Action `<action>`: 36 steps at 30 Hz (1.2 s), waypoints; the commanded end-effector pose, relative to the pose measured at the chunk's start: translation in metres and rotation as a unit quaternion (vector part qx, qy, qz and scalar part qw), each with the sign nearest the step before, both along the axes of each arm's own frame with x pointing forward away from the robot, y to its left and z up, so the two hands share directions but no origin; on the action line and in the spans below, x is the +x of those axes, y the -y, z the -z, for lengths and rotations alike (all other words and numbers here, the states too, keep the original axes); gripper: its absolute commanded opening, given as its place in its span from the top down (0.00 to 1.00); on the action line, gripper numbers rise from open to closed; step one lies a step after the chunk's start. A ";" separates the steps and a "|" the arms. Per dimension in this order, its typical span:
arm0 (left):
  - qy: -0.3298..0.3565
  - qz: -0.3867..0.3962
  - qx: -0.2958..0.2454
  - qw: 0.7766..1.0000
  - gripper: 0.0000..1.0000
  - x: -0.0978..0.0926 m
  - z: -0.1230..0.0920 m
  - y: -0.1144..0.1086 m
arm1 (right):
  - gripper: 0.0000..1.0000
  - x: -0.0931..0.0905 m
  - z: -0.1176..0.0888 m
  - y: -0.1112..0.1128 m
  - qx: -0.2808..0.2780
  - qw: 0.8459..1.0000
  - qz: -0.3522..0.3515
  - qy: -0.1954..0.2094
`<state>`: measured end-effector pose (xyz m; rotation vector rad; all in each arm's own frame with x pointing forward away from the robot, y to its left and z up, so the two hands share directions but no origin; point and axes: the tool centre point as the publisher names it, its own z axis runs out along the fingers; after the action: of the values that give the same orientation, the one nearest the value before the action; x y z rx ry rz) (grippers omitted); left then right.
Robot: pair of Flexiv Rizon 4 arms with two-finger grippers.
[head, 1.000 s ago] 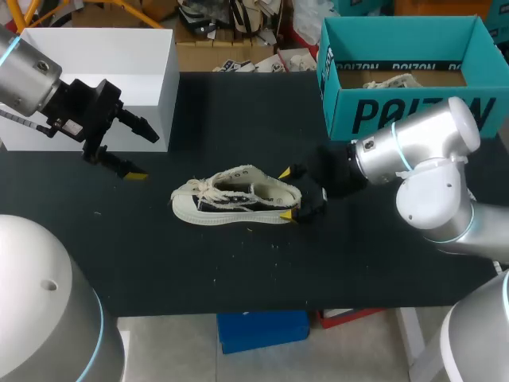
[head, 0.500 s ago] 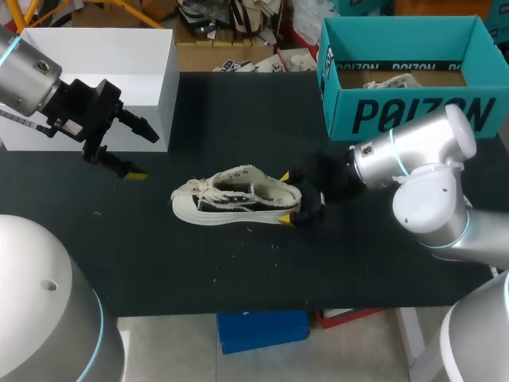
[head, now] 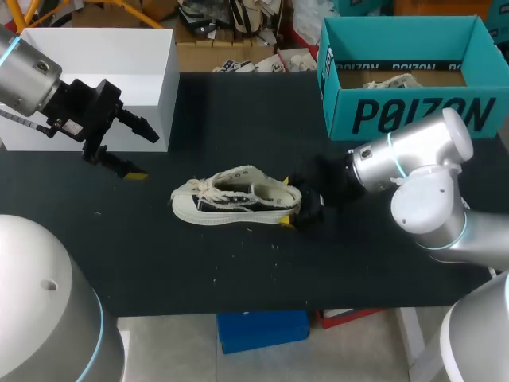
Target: Take the shoe out of the shoebox, open the shoe tongue, remove and reinsert the insole, then place the shoe into the shoebox
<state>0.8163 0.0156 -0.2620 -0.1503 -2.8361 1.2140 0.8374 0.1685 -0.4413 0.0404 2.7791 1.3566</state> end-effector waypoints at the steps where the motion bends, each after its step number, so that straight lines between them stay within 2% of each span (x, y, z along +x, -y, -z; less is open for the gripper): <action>1: 0.001 0.000 0.000 1.000 0.00 0.000 0.001 0.001 | 1.00 0.001 0.000 -0.002 -0.002 1.000 0.000 -0.001; 10: 0.001 0.000 0.000 1.000 0.00 0.000 0.001 0.001 | 1.00 0.001 0.000 -0.002 -0.002 1.000 0.000 -0.001; 14: -0.010 -0.005 0.044 0.999 0.00 -0.011 0.000 0.013 | 1.00 0.001 0.000 -0.002 -0.002 1.000 0.000 -0.001; 16: -0.024 -0.034 0.074 0.996 0.00 -0.014 0.000 0.019 | 1.00 0.001 0.000 -0.002 -0.002 1.000 0.000 -0.001; 22: -0.060 -0.094 0.104 0.988 0.00 -0.030 -0.005 0.044 | 1.00 0.001 0.000 -0.002 -0.002 1.000 0.000 -0.001; 26: -0.082 -0.104 0.108 0.985 0.00 -0.043 -0.008 0.062 | 1.00 0.001 0.000 -0.002 -0.002 1.000 0.000 -0.001; 27: -0.081 -0.086 0.088 0.989 0.00 -0.047 -0.011 0.068 | 1.00 0.001 0.000 -0.002 -0.002 1.000 0.000 -0.001; 36: -0.081 -0.086 0.088 0.989 0.00 -0.047 -0.011 0.068 | 1.00 0.001 0.000 -0.002 -0.002 1.000 0.000 -0.001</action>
<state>0.7694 -0.0529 -0.2505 0.1967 -2.8382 0.9451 0.8382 0.1687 -0.4407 0.0394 2.7848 1.3523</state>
